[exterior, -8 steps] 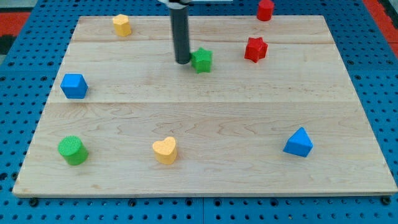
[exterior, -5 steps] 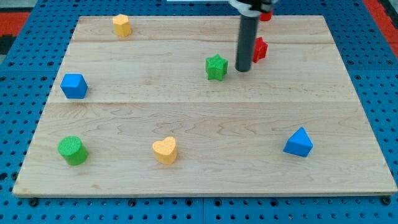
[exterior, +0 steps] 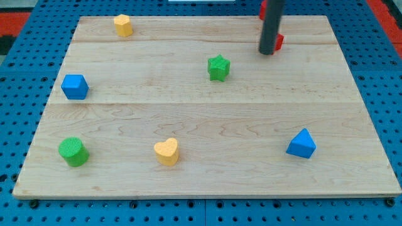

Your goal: Move the red star to the bottom side of the red circle

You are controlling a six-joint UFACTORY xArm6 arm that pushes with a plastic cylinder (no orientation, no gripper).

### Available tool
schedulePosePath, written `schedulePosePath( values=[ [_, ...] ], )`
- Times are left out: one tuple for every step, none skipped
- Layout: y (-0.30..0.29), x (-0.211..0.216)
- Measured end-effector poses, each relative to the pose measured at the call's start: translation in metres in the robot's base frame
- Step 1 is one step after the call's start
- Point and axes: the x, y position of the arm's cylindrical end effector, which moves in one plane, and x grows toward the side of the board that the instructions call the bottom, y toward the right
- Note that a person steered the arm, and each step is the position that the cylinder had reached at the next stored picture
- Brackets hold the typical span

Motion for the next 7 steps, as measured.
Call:
schedulePosePath(
  values=[
    [0.014, 0.003],
    [-0.004, 0.011],
    [-0.005, 0.011],
    [-0.008, 0.011],
    [-0.009, 0.018],
    [-0.009, 0.026],
    [0.005, -0.002]
  ],
)
